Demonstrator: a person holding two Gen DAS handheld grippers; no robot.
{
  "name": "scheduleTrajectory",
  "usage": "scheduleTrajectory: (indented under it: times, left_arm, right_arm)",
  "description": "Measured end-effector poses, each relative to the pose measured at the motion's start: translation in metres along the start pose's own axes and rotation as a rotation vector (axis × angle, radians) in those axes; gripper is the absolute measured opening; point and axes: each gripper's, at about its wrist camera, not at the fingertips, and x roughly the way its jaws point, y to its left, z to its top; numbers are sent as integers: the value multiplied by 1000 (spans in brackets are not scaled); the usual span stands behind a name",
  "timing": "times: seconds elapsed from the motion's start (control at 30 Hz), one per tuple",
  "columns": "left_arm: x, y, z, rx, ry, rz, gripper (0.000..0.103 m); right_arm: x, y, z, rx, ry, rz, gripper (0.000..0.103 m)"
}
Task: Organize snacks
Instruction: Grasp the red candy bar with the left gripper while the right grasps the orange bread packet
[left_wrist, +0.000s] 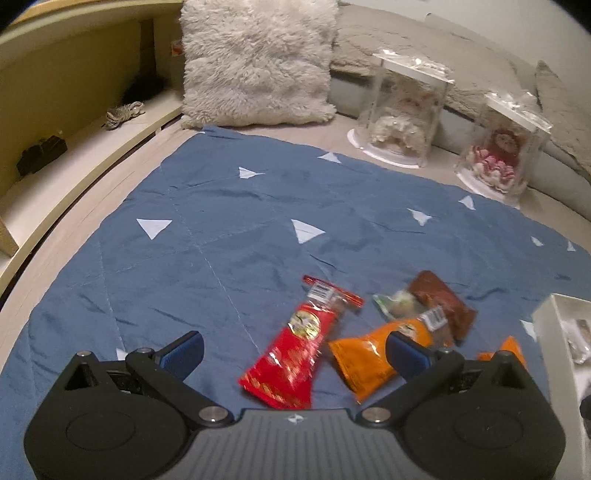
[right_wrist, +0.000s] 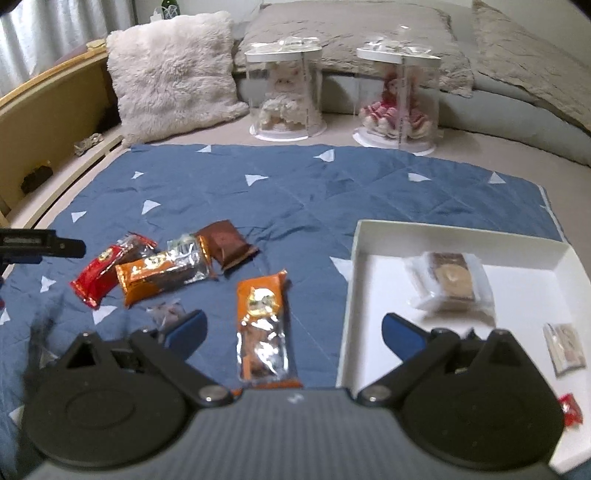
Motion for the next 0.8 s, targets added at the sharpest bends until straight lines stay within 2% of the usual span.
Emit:
scheduleTrajectory:
  times: [0.1,0.27,0.4,0.5,0.6,0.67,0.73,0.77,0.8]
  left_arm:
    - [15,3,2,6,8,-2,97]
    - [39,5,0,39,87,0,76]
    - [50,7,-5,60,118,-1,73]
    - [53,9,-7,72,130,-9,69]
    - [54,8,-9,93,165,-9,58]
    - [52,7,-10,102,187,-5,55]
    - [48,8,-12,108,211,-7,53]
    - [45,10,-13,104,225,-10,52]
    - [42,12,-15,97,237,-14,52]
  right_arm:
    - [15,5,4,-11,30,40,86]
    - [42,12,5,-46,90,59,75]
    - [62,17,4,-76,146,75,71]
    - [78,23,2,-114,176,41,70]
    - [89,25,-1,-139,201,19,67]
    - [98,28,-4,-167,224,8,59]
    - [101,32,-8,-209,226,-7,58]
    - [102,33,-7,-219,231,-1,48]
    - [101,33,-7,-211,239,11,47]
